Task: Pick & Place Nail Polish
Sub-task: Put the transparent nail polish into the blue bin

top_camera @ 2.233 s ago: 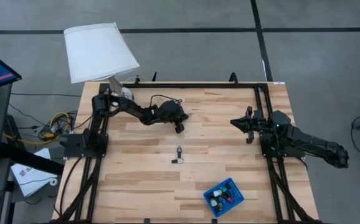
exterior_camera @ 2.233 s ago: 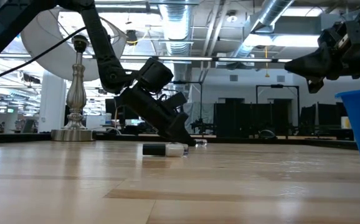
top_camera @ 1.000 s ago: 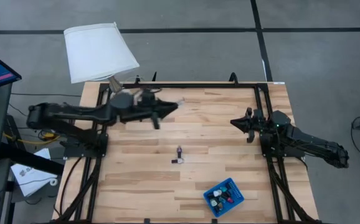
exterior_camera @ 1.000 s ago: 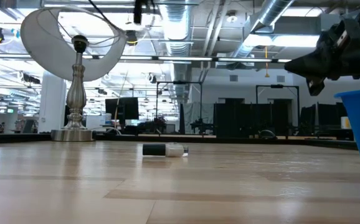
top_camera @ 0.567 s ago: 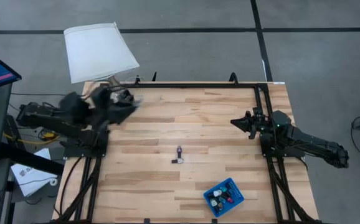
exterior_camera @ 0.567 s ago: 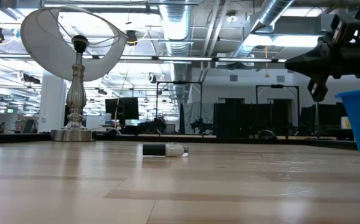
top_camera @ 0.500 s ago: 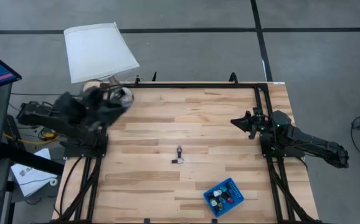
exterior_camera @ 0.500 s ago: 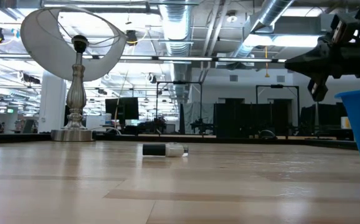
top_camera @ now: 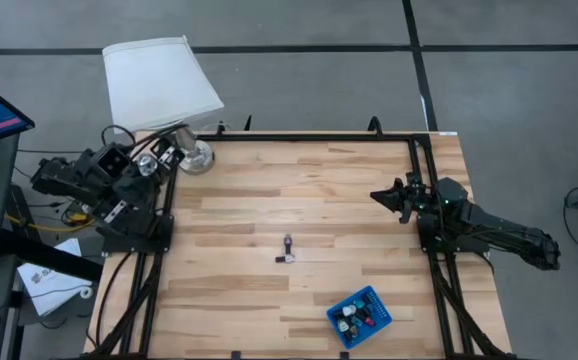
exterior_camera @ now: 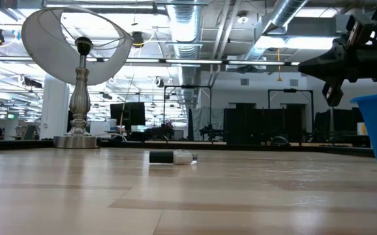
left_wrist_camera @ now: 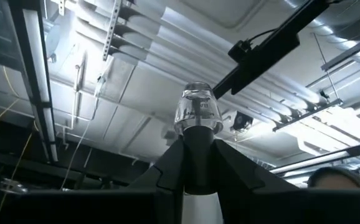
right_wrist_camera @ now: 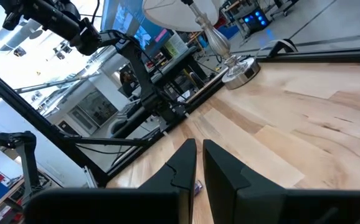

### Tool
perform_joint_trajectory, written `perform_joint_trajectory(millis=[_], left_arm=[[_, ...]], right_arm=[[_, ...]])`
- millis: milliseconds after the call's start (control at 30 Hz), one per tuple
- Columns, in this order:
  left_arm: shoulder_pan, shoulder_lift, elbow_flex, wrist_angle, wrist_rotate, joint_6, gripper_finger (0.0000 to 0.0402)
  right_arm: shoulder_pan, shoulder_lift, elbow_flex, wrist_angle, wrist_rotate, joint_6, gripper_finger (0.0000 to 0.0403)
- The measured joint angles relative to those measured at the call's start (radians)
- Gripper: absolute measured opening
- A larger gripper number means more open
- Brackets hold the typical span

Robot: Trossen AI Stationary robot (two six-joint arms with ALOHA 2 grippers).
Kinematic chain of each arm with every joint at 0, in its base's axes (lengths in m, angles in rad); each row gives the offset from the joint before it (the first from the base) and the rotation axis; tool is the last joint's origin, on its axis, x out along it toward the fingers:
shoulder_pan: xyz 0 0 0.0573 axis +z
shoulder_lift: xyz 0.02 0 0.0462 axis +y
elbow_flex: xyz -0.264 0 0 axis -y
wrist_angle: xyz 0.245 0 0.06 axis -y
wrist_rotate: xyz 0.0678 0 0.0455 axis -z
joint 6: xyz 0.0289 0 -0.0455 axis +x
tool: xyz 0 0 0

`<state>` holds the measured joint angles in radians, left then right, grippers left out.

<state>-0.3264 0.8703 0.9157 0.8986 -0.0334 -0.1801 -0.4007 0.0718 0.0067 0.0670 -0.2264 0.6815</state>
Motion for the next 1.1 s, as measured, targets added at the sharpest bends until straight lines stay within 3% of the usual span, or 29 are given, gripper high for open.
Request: perform_joint_trajectory(millis=[167,300,500,833,967,1100], left_arm=[[0.0,0.008,0.0,-0.025,-0.013,0.088,0.0054],[0.0,0.025,0.0,-0.123,-0.111,0.199,0.0054],[0.0,0.068,0.0,-0.264,-0.406,0.398,0.0054],[0.013,0.173,0.0,-0.294,-1.044,0.842,0.0054],[0.035,0.202,0.021,-0.29,-1.17,1.048,0.0053],[0.069,0.218,0.072,-0.289,-1.181,1.195,0.0053]], right_arm=[[-0.001,0.0,0.0,0.0,0.001,-0.005,0.0021],[-0.001,0.0,0.0,0.0,0.001,-0.005,0.0021],[-0.001,0.0,0.0,-0.003,0.001,-0.007,0.0021],[-0.001,0.0,0.0,-0.02,0.003,-0.008,0.0021],[-0.001,0.0,0.0,-0.02,0.006,-0.008,0.0021],[-0.001,0.0,0.0,-0.023,0.026,-0.008,0.0021]])
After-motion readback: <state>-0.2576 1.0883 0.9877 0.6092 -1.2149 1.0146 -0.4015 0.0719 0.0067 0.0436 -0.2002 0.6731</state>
